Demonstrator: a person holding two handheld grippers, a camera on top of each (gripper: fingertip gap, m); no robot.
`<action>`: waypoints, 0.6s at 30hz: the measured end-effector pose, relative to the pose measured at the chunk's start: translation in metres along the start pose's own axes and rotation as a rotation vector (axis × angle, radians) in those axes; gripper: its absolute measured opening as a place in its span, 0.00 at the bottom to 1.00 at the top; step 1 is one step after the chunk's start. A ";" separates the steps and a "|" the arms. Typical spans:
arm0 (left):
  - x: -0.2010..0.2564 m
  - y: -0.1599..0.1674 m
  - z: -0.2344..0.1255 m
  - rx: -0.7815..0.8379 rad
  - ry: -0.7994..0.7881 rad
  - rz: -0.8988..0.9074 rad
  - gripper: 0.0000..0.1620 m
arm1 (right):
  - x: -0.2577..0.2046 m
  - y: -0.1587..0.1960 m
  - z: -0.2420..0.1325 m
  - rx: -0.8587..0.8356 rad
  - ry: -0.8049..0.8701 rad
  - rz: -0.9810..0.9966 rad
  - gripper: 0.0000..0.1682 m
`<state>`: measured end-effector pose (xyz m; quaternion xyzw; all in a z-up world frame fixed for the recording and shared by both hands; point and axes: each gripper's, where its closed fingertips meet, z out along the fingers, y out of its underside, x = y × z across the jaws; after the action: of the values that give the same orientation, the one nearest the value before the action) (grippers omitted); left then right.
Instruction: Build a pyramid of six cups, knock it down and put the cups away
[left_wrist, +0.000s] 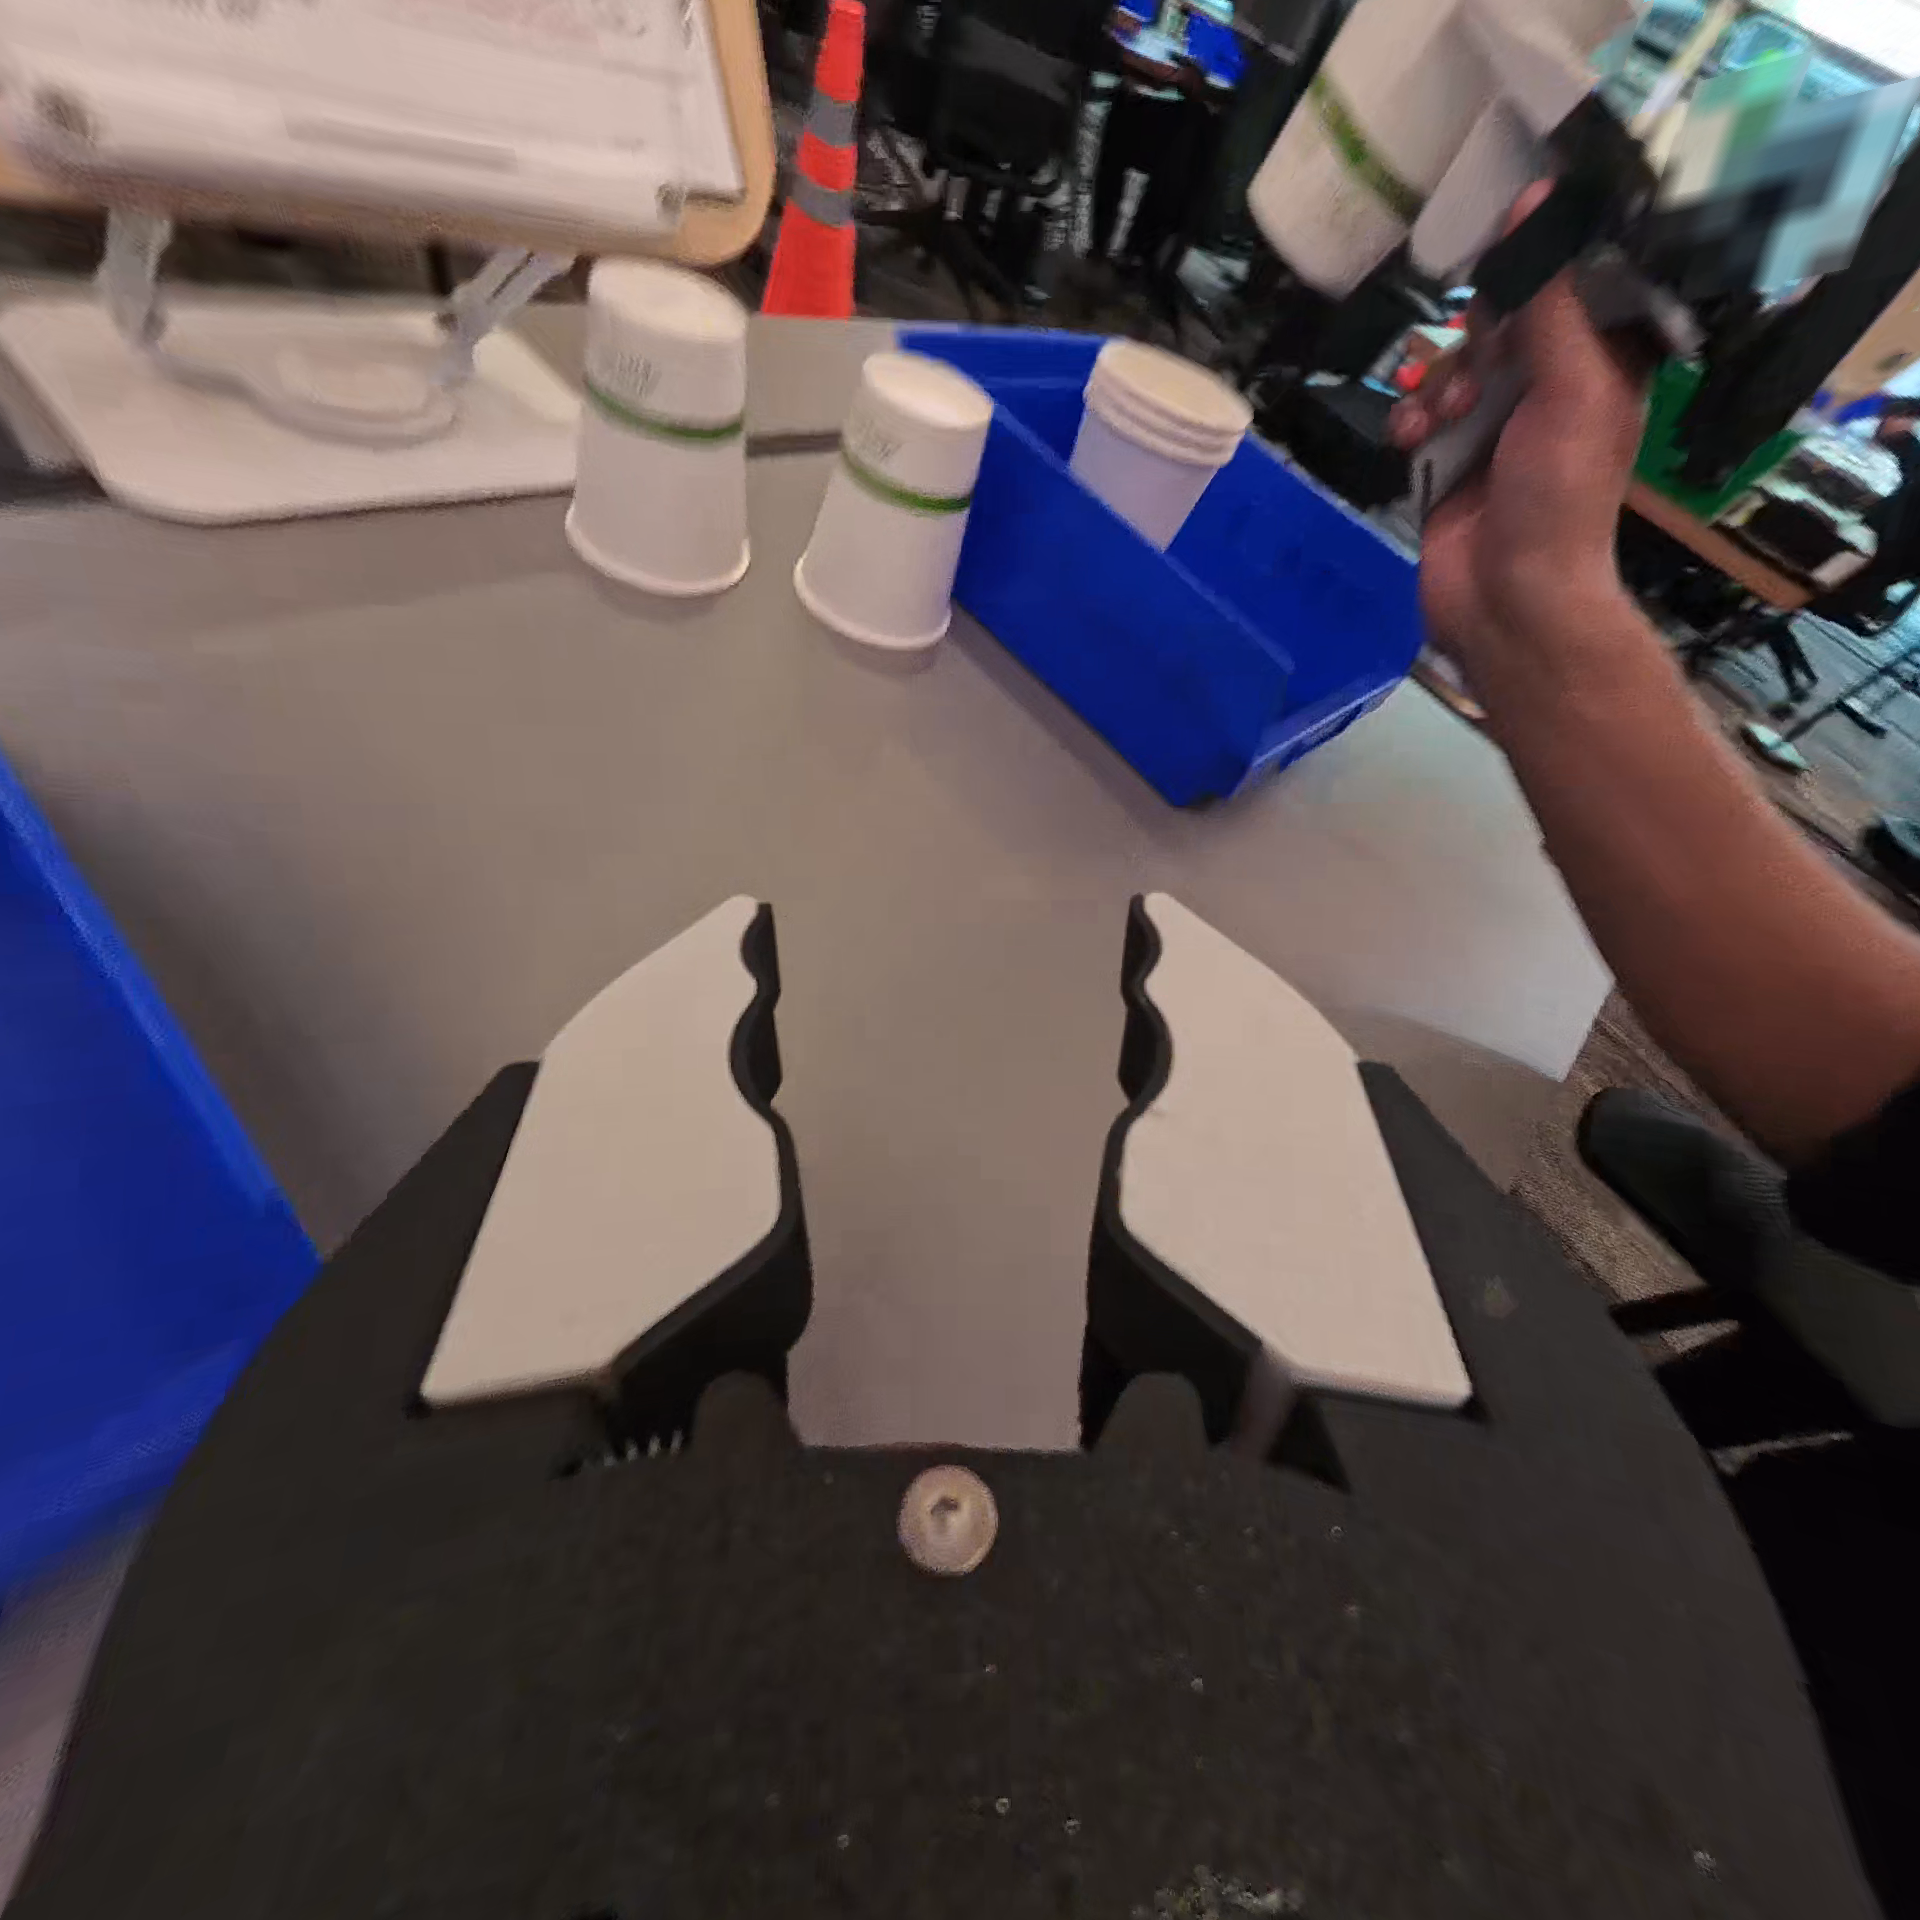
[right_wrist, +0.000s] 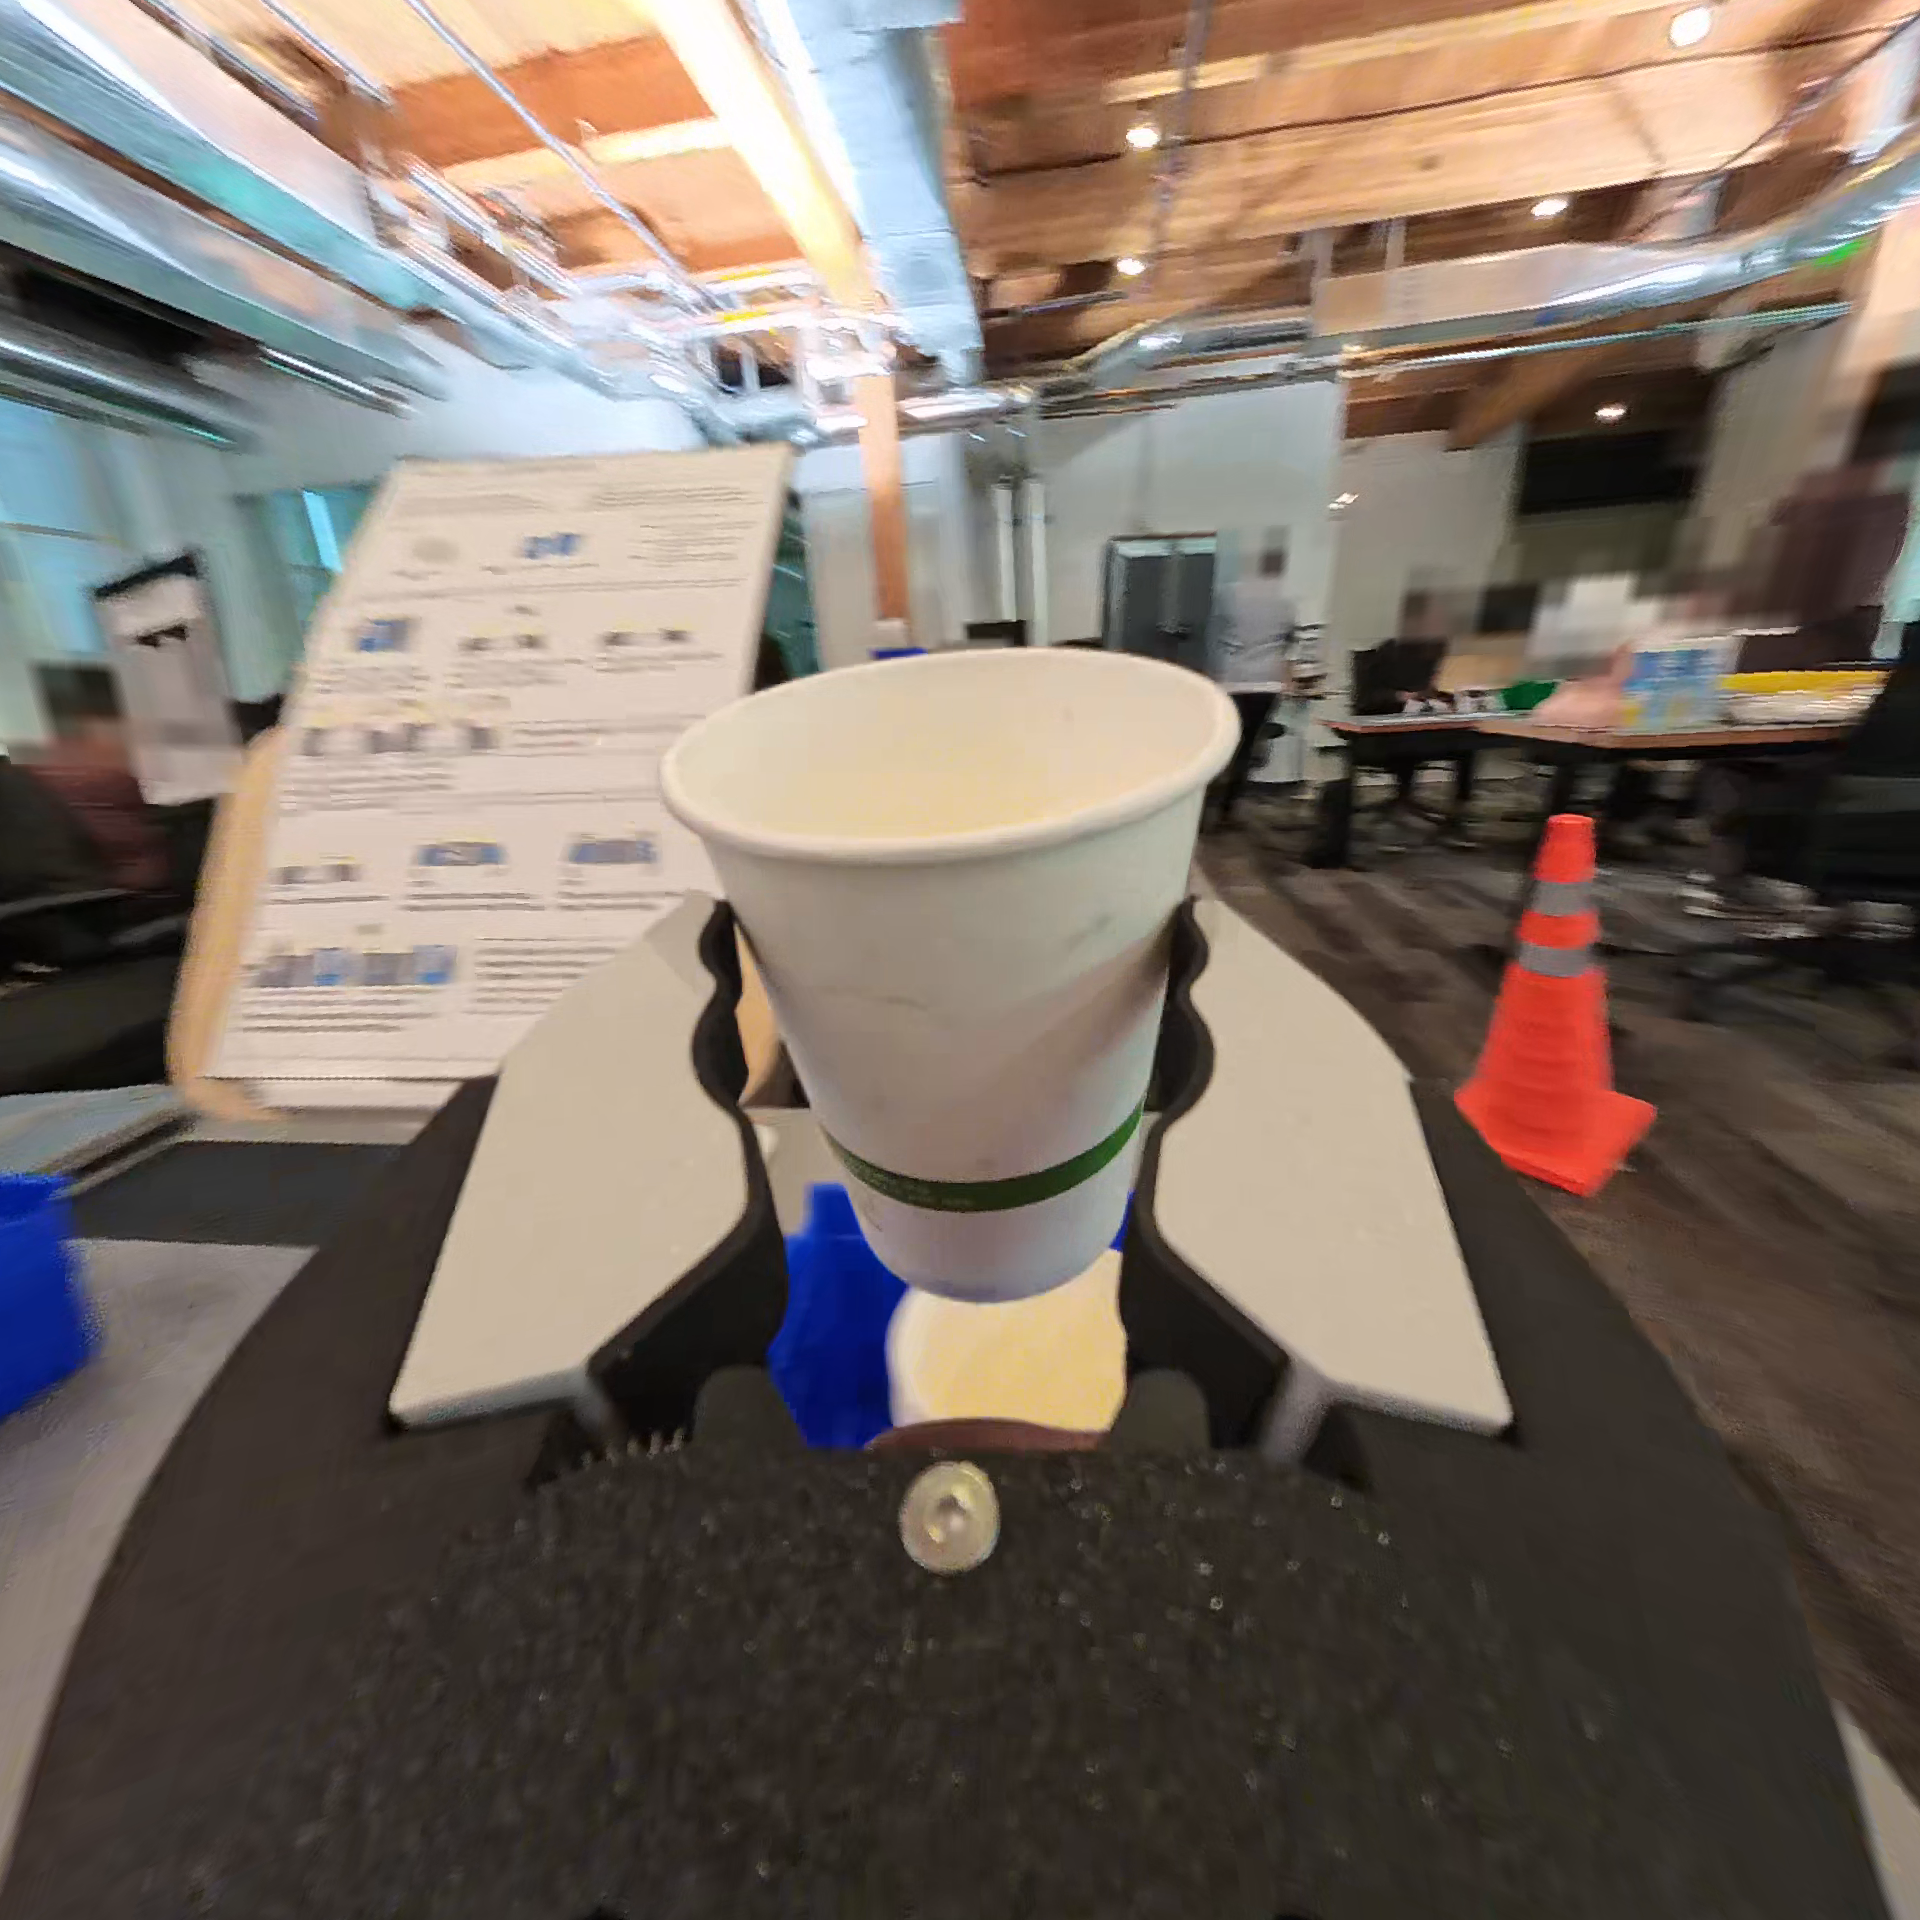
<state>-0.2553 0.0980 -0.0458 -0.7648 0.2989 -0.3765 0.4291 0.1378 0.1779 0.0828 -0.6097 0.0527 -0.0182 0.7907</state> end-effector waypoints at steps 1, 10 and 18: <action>0.001 0.020 -0.001 -0.009 -0.020 -0.010 0.39 | 0.013 0.009 0.005 -0.024 0.031 -0.021 0.47; 0.018 0.093 -0.011 -0.062 -0.061 0.069 0.37 | 0.034 0.097 0.031 -0.306 0.040 -0.075 0.47; 0.018 0.098 -0.011 -0.090 -0.030 0.054 0.37 | 0.032 0.137 0.029 -0.503 -0.010 0.055 0.47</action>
<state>-0.2681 0.0350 -0.1230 -0.7804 0.3296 -0.3396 0.4087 0.1683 0.2378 -0.0439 -0.7857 0.0683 0.0199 0.6144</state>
